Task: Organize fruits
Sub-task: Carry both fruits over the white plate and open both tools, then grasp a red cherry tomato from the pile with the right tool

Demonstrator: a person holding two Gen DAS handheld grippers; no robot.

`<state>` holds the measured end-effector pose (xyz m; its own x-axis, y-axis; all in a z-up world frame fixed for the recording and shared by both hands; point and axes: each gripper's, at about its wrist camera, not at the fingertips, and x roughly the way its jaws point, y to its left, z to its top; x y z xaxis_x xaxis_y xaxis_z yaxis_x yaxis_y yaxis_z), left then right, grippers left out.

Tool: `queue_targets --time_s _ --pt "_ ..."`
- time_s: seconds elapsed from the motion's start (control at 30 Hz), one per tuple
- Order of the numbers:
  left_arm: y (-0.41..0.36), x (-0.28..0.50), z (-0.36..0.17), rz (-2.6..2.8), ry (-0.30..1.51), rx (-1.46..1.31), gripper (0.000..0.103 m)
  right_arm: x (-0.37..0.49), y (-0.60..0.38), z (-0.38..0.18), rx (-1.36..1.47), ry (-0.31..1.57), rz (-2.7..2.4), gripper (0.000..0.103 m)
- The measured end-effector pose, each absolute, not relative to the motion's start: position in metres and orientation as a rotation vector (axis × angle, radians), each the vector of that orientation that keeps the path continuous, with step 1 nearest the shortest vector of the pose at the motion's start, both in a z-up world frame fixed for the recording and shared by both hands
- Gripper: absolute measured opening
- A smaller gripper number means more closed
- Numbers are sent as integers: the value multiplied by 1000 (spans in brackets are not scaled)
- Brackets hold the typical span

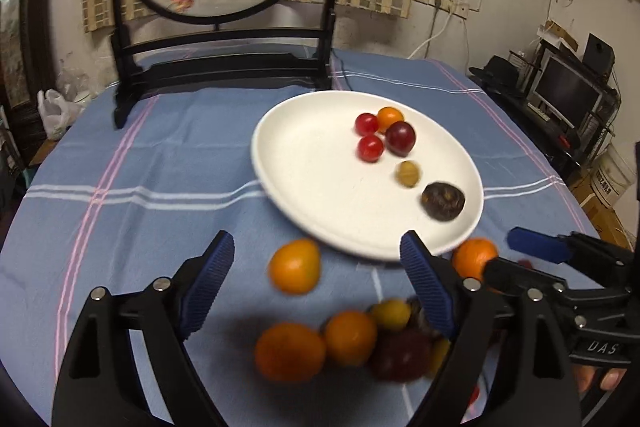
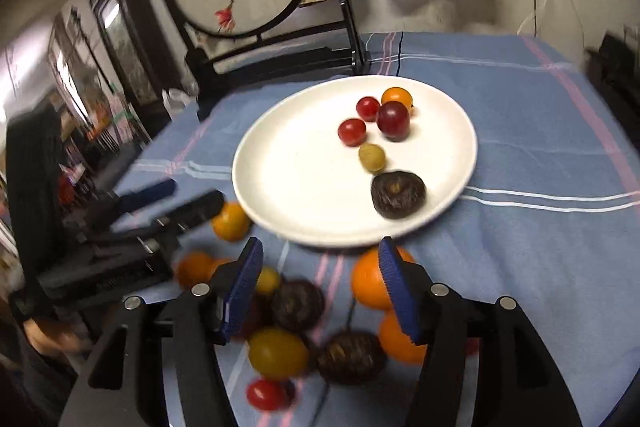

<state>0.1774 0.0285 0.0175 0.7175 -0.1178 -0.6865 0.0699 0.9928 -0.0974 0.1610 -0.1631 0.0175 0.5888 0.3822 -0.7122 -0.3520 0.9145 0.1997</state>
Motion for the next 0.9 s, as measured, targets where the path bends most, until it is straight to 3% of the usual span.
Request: queue_targets --time_s 0.17,0.23,0.9 --pt "45 144 4 -54 773 -83 90 126 -167 11 23 862 433 61" --pt "51 134 -3 -23 782 -81 90 114 -163 10 -2 865 438 70" --pt "59 114 -26 -35 844 -93 91 89 -128 -27 -126 982 452 70"
